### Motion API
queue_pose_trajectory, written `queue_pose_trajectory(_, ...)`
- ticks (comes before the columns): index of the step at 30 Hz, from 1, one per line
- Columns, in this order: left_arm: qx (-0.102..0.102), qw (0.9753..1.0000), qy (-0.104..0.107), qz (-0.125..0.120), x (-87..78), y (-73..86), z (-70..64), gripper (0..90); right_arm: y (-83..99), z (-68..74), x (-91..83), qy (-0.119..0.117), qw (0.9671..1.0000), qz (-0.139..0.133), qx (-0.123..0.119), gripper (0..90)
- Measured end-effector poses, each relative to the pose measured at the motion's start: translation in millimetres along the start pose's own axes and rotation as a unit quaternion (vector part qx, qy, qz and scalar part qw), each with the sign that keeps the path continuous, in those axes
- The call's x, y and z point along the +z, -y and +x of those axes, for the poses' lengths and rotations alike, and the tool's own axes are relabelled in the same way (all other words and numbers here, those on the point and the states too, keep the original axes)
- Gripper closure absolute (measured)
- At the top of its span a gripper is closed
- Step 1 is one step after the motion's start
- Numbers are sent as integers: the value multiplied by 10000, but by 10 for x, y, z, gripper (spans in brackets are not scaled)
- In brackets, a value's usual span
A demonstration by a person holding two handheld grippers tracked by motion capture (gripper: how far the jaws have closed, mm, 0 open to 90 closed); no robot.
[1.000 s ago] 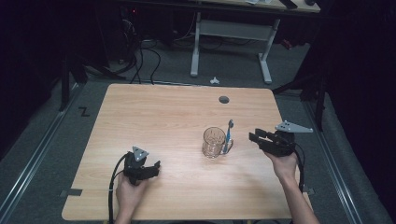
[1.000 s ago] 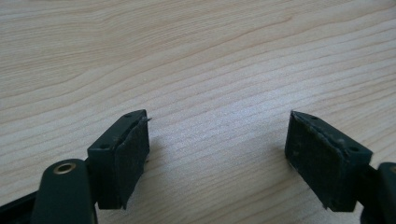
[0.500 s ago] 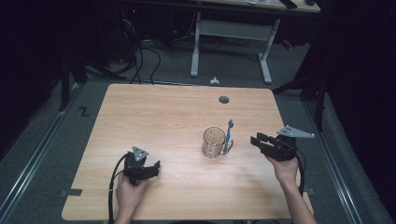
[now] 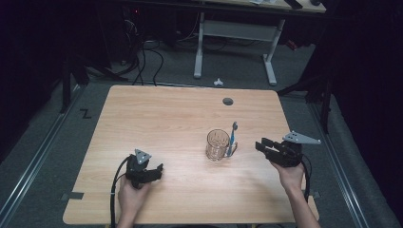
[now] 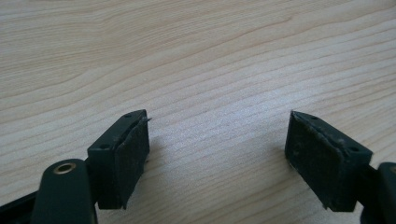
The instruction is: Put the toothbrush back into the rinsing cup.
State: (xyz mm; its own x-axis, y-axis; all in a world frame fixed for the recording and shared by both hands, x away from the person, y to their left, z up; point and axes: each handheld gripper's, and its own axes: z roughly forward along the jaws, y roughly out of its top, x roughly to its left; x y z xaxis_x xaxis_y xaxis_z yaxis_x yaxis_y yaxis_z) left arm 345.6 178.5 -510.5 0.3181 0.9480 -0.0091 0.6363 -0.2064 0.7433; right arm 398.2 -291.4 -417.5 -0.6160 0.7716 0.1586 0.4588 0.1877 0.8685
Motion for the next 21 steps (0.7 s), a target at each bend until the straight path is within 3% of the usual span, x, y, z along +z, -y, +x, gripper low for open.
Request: queue_pose_trajectory(21, -1, 10000, -2, 1, 0, 0, 0, 225, 204, 50, -8, -98, 9999, 18, 129, 603)
